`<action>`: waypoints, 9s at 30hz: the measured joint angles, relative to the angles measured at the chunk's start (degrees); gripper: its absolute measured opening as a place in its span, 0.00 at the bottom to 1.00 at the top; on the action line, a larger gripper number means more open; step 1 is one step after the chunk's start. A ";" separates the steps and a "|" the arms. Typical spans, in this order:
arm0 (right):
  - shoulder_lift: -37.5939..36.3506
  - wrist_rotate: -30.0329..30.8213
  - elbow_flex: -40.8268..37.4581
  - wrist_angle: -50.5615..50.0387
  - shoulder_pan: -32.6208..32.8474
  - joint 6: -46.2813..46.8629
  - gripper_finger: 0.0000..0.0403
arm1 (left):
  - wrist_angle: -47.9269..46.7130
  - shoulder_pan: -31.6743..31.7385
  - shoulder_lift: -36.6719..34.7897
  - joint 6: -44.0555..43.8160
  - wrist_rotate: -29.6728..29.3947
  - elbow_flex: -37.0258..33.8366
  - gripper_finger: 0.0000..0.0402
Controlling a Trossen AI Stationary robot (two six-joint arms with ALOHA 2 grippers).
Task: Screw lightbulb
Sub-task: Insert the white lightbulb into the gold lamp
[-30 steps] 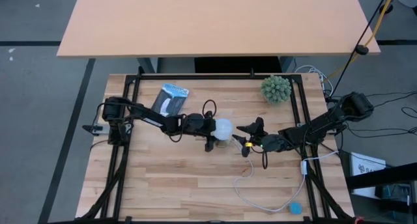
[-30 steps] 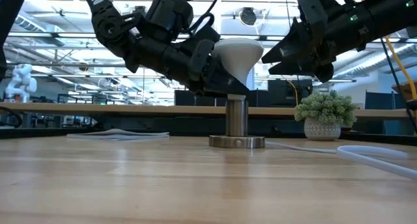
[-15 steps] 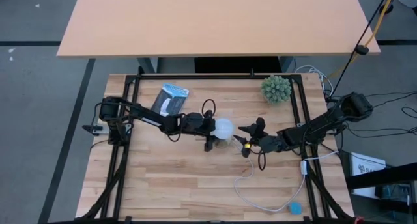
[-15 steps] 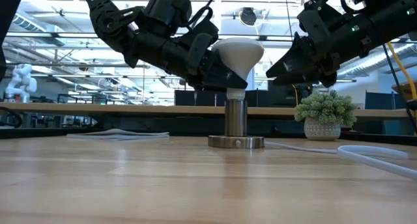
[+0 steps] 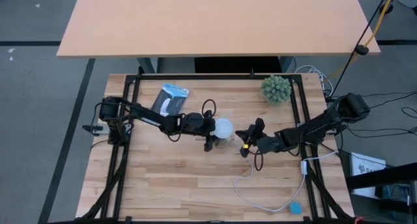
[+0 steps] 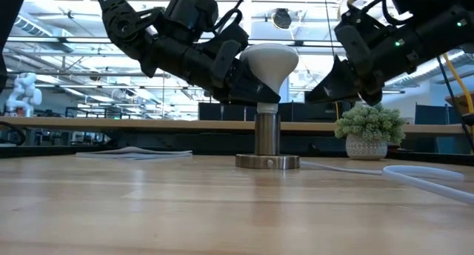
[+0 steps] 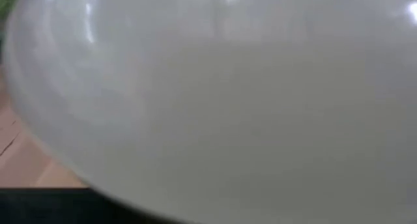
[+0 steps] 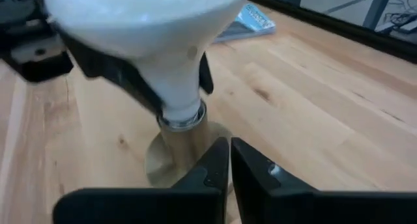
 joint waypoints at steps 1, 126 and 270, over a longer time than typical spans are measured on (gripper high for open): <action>0.00 -0.32 0.00 0.53 -0.50 -0.14 0.03 | 0.04 0.00 0.00 0.07 -0.02 0.00 0.46; 0.26 -23.52 -0.02 13.55 -8.54 -1.10 0.00 | 2.99 1.29 0.00 -6.64 5.47 0.02 0.62; 1.58 -48.26 0.02 6.32 -28.39 -17.88 0.00 | 18.04 -2.64 -6.63 -15.24 -3.78 -17.76 0.62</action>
